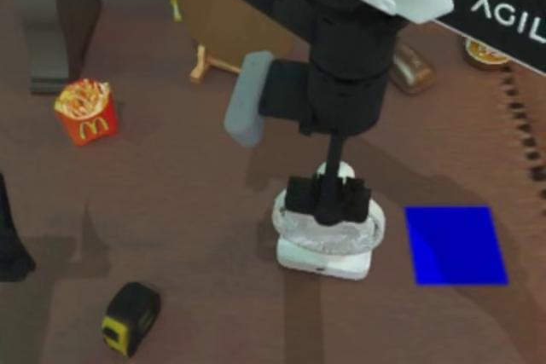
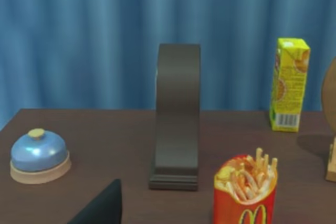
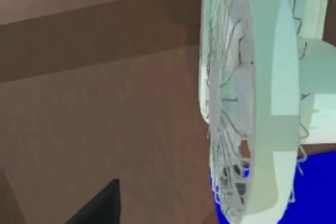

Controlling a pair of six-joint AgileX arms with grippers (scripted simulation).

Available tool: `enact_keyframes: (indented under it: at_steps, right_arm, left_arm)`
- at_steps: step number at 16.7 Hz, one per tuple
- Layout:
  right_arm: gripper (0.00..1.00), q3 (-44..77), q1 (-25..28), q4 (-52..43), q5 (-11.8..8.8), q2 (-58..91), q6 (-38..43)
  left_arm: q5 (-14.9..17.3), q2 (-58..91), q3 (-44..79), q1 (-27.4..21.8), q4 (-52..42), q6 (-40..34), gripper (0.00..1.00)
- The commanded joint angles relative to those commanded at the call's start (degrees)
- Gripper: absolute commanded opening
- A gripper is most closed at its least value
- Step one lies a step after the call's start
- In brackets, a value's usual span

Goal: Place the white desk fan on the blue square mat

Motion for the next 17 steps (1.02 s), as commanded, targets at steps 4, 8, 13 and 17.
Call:
enact_keyframes:
  at_steps: [4, 8, 13, 17]
  right_arm:
    - [1.00, 0.2, 0.1, -0.2, 0.0, 0.2, -0.1]
    - [1.00, -2.4, 0.0, 2.3, 0.0, -0.1, -0.1]
    - [1.00, -11.6, 0.2, 10.7, 0.0, -0.7, 0.0]
    - [1.00, -12.4, 0.2, 11.6, 0.0, -0.7, 0.0]
  left_arm:
    - [0.0, 0.0, 0.0, 0.0, 0.0, 0.0, 1.00]
    - [0.0, 0.0, 0.0, 0.0, 0.0, 0.0, 1.00]
    - [0.0, 0.0, 0.0, 0.0, 0.0, 0.0, 1.00]
    - [0.0, 0.0, 0.0, 0.0, 0.0, 0.0, 1.00]
